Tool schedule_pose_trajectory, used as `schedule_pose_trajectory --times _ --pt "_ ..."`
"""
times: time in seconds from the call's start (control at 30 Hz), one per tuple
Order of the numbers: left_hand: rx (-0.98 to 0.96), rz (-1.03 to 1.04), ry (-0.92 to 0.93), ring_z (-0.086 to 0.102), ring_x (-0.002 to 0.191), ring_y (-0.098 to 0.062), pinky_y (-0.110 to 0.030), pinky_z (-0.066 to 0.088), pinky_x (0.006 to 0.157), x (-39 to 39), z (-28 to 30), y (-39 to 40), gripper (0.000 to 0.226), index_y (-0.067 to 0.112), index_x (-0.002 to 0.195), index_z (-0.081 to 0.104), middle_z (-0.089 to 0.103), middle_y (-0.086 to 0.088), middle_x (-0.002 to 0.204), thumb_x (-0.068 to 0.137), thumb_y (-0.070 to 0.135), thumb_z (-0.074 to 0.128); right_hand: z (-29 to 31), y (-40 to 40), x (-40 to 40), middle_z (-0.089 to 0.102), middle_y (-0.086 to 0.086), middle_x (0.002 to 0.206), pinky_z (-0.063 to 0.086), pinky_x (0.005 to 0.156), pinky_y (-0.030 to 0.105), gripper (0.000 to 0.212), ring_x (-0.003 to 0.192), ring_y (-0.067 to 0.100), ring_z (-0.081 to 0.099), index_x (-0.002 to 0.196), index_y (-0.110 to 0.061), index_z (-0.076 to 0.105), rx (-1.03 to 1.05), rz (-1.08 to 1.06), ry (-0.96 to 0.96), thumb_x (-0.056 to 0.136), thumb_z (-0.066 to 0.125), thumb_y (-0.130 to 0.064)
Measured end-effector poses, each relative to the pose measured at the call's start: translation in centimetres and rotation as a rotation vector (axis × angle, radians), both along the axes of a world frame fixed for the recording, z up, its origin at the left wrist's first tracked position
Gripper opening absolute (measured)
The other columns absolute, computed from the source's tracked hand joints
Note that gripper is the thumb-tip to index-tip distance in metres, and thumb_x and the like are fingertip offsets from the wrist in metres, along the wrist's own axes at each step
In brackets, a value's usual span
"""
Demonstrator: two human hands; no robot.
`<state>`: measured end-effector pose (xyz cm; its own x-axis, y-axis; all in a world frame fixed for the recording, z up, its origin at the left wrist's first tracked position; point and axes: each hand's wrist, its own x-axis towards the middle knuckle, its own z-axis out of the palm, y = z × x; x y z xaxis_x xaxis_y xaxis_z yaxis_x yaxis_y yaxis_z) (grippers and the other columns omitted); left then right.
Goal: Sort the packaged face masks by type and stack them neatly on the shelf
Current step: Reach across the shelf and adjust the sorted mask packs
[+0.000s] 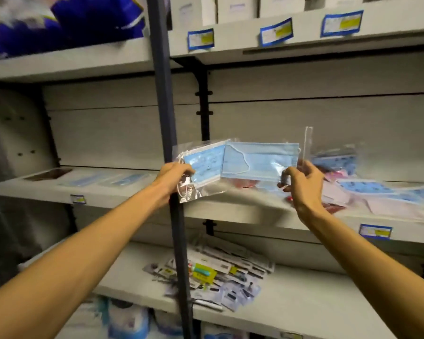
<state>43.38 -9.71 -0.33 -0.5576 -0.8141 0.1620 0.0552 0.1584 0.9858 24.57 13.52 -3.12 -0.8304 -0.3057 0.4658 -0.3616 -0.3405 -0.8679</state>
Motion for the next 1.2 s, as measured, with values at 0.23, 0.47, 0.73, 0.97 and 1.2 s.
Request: schedule_pose_trajectory --times 0.23,0.47,0.73,0.97,1.2 --pt "-0.008 0.246 -0.057 0.064 0.055 -0.009 -0.022 0.053 0.054 14.1 -2.2 -7.9 0.005 0.011 0.078 0.069 0.072 0.001 0.067 0.078 0.006 0.072 -3.0 -8.9 11.1 0.071 0.013 0.087 0.05 0.051 0.02 0.033 0.062 0.019 0.067 0.118 -0.008 0.061 0.084 0.124 0.114 0.087 0.057 -0.001" --pt "0.084 0.372 0.038 0.067 0.071 -0.019 -0.021 0.056 0.054 20.8 -4.5 -14.7 0.013 0.004 0.096 0.066 0.07 -0.013 0.09 0.086 -0.005 0.065 -3.7 -18.8 18.7 0.071 0.0 0.097 0.057 0.058 0.021 0.028 0.079 0.011 0.073 0.123 -0.02 0.054 0.099 0.248 0.203 0.097 0.056 -0.009" --pt "0.117 0.364 0.07 0.071 0.089 -0.034 -0.032 0.061 0.062 21.4 -4.3 -24.5 0.023 -0.003 0.109 0.064 0.07 -0.023 0.108 0.087 -0.011 0.065 -3.0 -33.2 21.6 0.07 0.005 0.099 0.062 0.062 0.042 0.023 0.074 0.02 0.075 0.101 -0.028 0.047 0.076 0.195 0.064 0.092 0.052 -0.007" --pt "-0.004 0.276 -0.072 0.072 0.069 -0.019 -0.028 0.062 0.055 15.6 -2.7 -33.9 0.042 -0.007 0.119 0.059 0.072 -0.021 0.11 0.08 -0.013 0.073 -1.0 -41.7 17.7 0.066 0.003 0.088 0.057 0.076 0.058 0.021 0.078 0.033 0.071 0.108 -0.017 0.048 0.083 0.076 -0.025 0.089 0.051 -0.011" --pt "-0.707 0.26 -0.762 0.067 0.101 -0.031 -0.04 0.056 0.081 10.7 -5.1 -38.0 0.052 0.018 0.108 0.067 0.072 -0.005 0.106 0.079 0.061 0.071 -1.5 -45.2 14.7 0.069 0.008 0.097 0.061 0.076 0.049 0.023 0.075 0.025 0.075 0.116 -0.013 0.047 0.089 0.037 -0.101 0.094 0.05 -0.008"
